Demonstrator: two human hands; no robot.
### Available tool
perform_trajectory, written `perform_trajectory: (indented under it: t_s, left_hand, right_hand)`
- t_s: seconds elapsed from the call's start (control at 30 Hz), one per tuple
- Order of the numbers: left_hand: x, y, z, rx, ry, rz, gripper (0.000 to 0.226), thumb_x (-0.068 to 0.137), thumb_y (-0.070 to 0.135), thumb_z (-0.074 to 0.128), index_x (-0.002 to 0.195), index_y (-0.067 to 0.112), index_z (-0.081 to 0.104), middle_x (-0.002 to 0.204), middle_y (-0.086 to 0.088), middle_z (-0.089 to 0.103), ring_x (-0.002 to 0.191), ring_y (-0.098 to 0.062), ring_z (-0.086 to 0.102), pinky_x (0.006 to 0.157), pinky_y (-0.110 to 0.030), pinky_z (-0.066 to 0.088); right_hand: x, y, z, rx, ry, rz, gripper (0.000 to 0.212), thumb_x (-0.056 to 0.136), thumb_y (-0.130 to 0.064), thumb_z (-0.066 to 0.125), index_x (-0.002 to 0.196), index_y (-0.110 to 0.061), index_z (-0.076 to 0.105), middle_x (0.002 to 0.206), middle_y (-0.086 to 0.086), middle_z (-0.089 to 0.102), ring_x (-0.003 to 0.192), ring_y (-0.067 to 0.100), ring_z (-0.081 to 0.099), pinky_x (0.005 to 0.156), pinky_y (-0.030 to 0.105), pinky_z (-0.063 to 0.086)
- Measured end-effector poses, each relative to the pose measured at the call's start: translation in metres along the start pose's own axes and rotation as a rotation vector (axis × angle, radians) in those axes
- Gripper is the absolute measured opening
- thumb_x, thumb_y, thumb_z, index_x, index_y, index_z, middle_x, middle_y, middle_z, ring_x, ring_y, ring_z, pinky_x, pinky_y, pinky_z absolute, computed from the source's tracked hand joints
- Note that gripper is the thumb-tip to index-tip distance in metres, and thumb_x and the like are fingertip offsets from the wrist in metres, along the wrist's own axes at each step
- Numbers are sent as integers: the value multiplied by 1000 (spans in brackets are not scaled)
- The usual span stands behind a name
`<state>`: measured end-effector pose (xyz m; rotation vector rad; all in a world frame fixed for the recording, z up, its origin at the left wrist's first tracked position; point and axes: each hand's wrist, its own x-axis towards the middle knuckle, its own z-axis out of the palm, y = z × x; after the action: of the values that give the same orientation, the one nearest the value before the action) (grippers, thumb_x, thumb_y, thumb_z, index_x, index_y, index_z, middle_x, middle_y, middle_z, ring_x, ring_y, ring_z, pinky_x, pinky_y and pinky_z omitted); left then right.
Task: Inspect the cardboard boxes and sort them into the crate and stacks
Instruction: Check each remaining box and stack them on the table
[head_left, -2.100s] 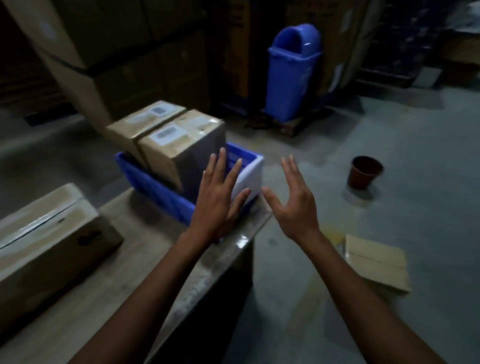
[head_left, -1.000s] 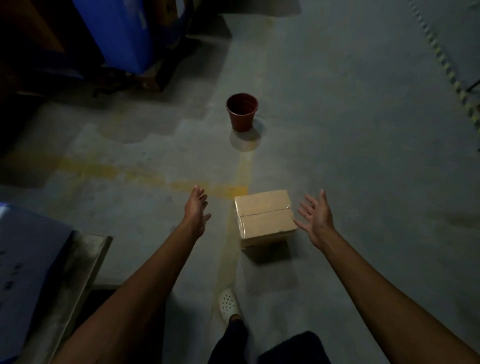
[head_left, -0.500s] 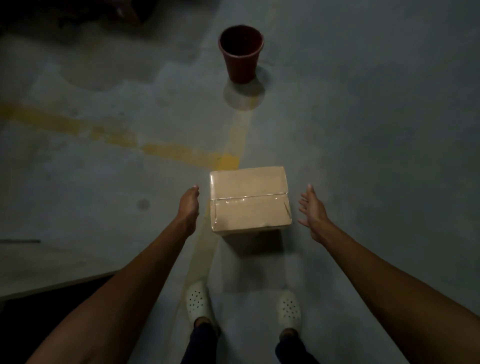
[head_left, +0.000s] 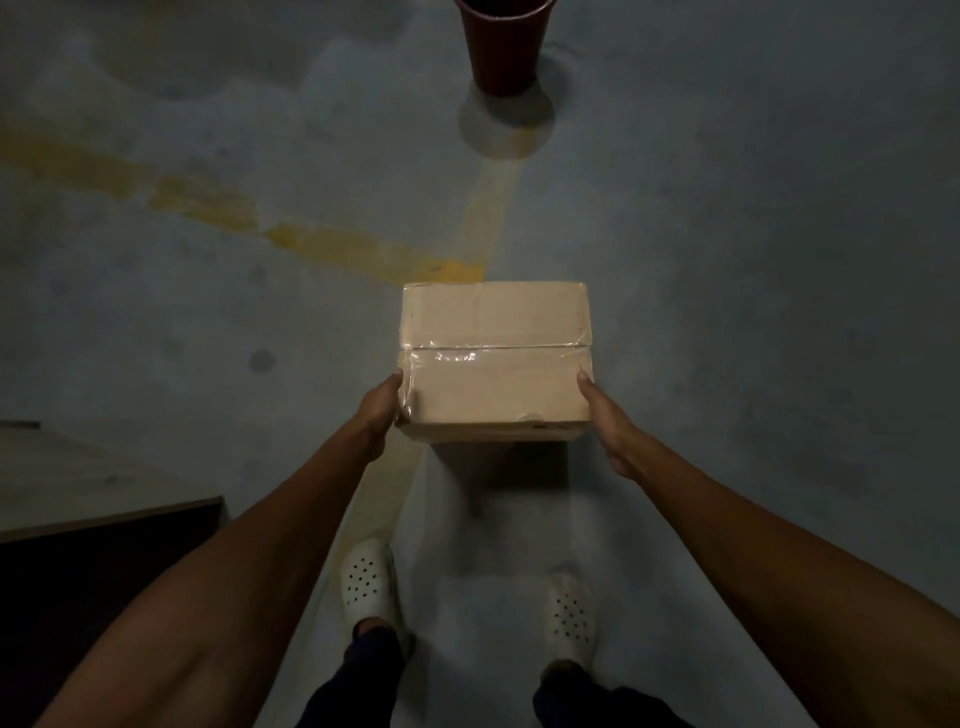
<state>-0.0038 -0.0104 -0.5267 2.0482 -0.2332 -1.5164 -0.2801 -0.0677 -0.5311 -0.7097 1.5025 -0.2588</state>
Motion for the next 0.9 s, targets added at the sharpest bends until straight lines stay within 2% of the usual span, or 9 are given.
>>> perform_trajectory:
  t_s: [0.13,0.23,0.3,0.37,0.47,0.67,0.77,0.83,0.9]
  left_hand:
    - [-48,28,-12,-31,37,112,38,106,33,41,133,13,60,124,3,55,111,-14,50,89,-30,34]
    - [-97,49,-29,-64,55,230,24,103,26,50,116,16,67,120,-1,64,97,-7,59,75,-25,44]
    - [-135,61,-39,-93,53,265,25,102,26,51,115,14,69,115,2,67,102,-11,59,73,-24,43]
    - [-179,69,-50,-135,43,251,29,100,32,52,116,15,70,114,2,69,107,-17,59,73,-27,42]
    - [-243,71,-69,-203,72,267,21,97,37,56,104,23,70,112,0,69,114,-24,59,81,-42,47]
    - [-368,53,-118,-276,261,343,14,98,33,56,100,22,66,104,2,67,105,-23,60,80,-44,47]
    - [-415,36,-146,-250,444,414,12,96,24,59,105,16,60,101,0,64,100,-23,60,78,-34,48]
    - [-445,23,-170,-219,561,410,28,93,22,63,118,14,54,112,-5,62,107,-27,59,84,-34,49]
    - [-472,9,-199,-158,683,357,55,92,27,64,141,13,43,139,-12,52,126,-31,51,105,-40,44]
  right_hand:
    - [-40,-37,-14,-66,65,-100,57,102,-53,46,142,-13,55,134,7,61,114,20,60,91,30,43]
    - [-83,-70,-24,-144,128,-166,60,92,-64,51,118,-12,69,110,8,72,94,21,67,72,34,49]
    - [-115,-88,-27,-163,156,-185,61,87,-66,53,108,-10,68,103,8,73,96,26,69,78,41,53]
    - [-153,-104,-25,-144,155,-236,37,97,-47,57,99,-11,67,100,9,73,94,28,69,85,48,54]
    - [-213,-118,-19,-165,119,-293,28,96,-41,62,99,-14,66,101,5,73,96,26,69,93,52,54]
    - [-314,-130,7,-266,14,-434,50,79,-62,62,105,-19,63,111,6,71,101,25,68,94,50,54]
    - [-348,-128,37,-356,-70,-520,71,69,-71,62,118,-19,58,128,9,63,114,25,63,102,50,49]
    - [-375,-129,64,-417,-153,-574,86,69,-69,64,134,-14,50,140,8,56,125,23,58,108,48,46]
    - [-406,-132,95,-488,-232,-626,90,71,-68,64,142,-16,45,145,3,54,129,19,55,110,47,45]
